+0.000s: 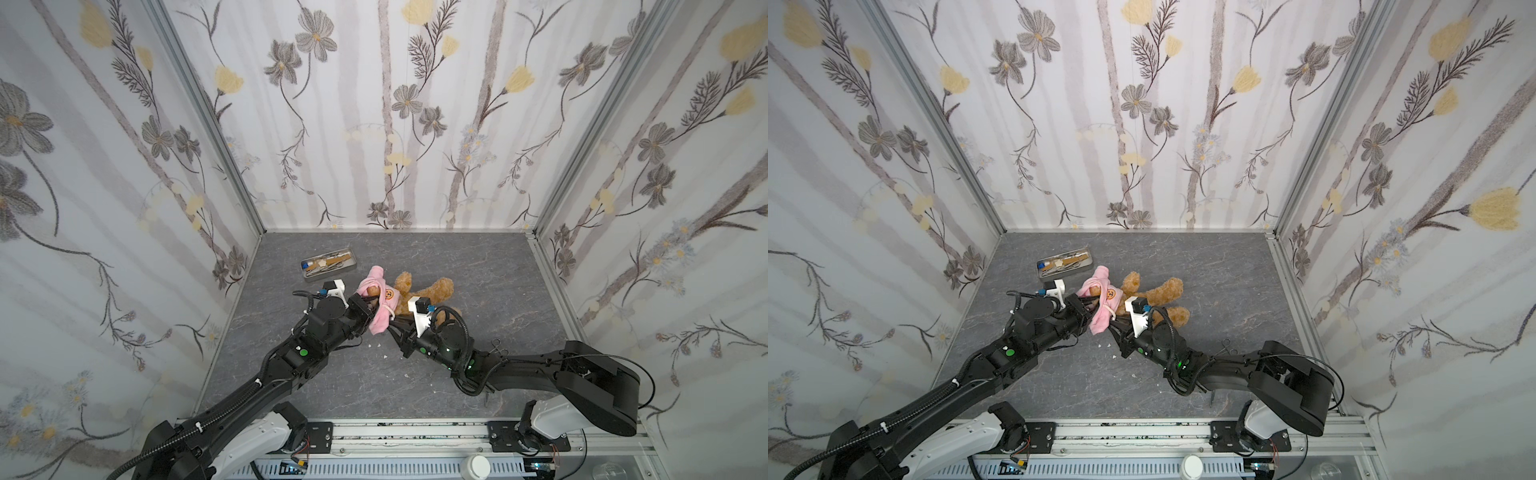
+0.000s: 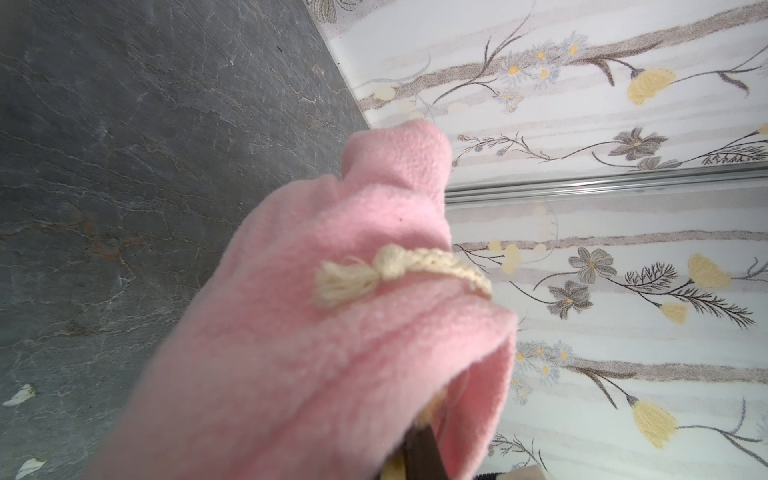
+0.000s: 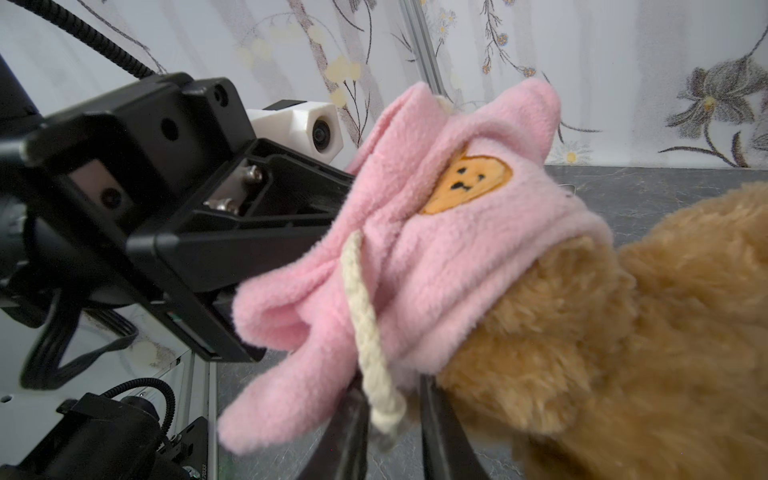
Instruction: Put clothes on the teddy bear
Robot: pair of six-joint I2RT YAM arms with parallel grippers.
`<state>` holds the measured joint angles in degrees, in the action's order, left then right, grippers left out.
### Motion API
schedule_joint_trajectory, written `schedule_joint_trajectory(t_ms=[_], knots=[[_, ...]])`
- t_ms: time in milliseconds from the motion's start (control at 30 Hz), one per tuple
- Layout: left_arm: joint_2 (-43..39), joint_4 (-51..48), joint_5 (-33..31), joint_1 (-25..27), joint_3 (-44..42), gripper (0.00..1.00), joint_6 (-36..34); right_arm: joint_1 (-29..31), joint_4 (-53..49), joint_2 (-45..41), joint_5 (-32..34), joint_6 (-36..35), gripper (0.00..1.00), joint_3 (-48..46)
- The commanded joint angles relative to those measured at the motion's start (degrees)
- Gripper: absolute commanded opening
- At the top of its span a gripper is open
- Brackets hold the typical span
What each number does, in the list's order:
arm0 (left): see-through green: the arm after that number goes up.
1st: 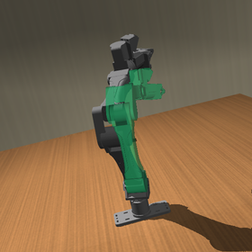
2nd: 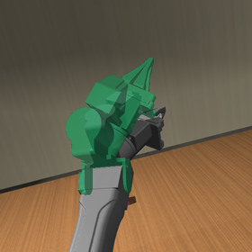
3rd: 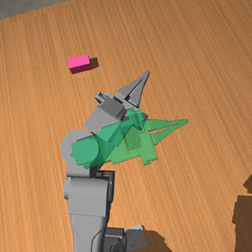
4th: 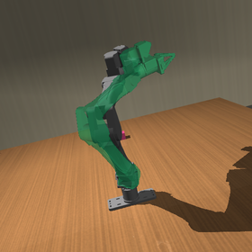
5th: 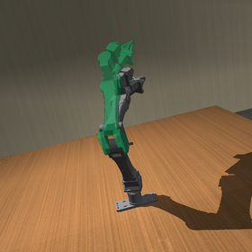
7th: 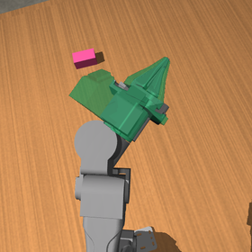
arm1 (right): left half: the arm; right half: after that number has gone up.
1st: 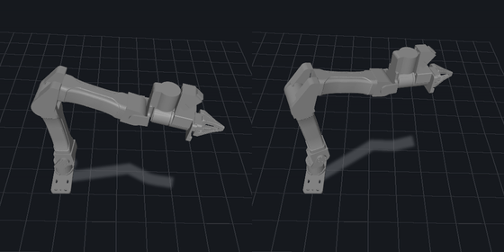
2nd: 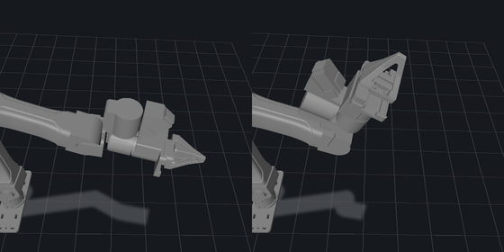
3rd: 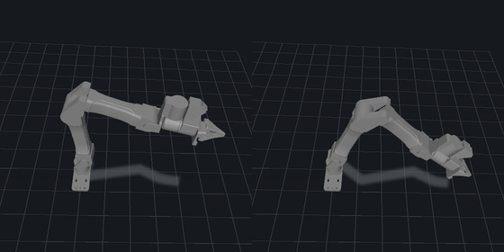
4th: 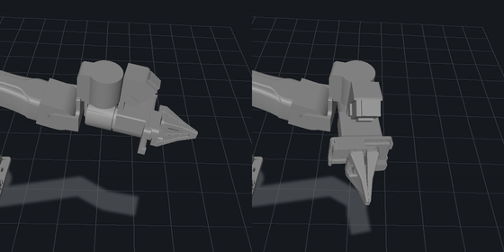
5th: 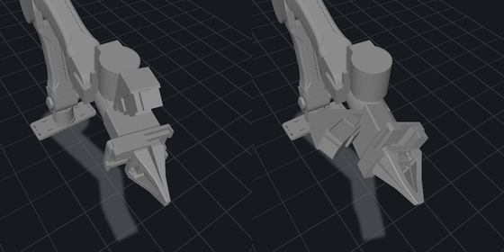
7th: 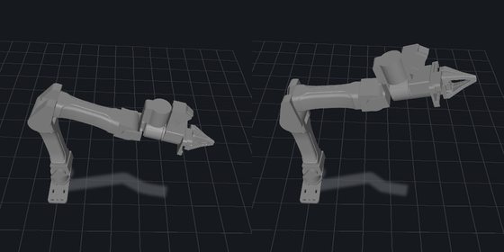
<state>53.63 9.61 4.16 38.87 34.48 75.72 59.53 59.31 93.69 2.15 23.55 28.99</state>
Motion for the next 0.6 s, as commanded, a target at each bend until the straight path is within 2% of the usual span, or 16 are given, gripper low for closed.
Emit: schedule_joint_trajectory(t_ms=[0,100,333,567], knots=[[-0.53,4.79,0.09,0.15,-0.05,0.00,2.31,-0.16,2.11,-0.30,2.33,1.31,0.29,-0.87],[-0.41,5.48,0.15,0.15,-0.18,0.00,2.86,-0.13,3.34,-0.09,1.63,1.41,0.31,-1.55],[-0.19,5.86,0.87,0.23,-0.55,0.00,3.29,-0.17,7.56,0.83,-2.85,0.80,0.30,-0.14],[0.26,6.21,1.20,0.54,-0.91,0.00,3.73,-0.11,7.67,1.93,-3.10,0.62,0.20,1.24]])
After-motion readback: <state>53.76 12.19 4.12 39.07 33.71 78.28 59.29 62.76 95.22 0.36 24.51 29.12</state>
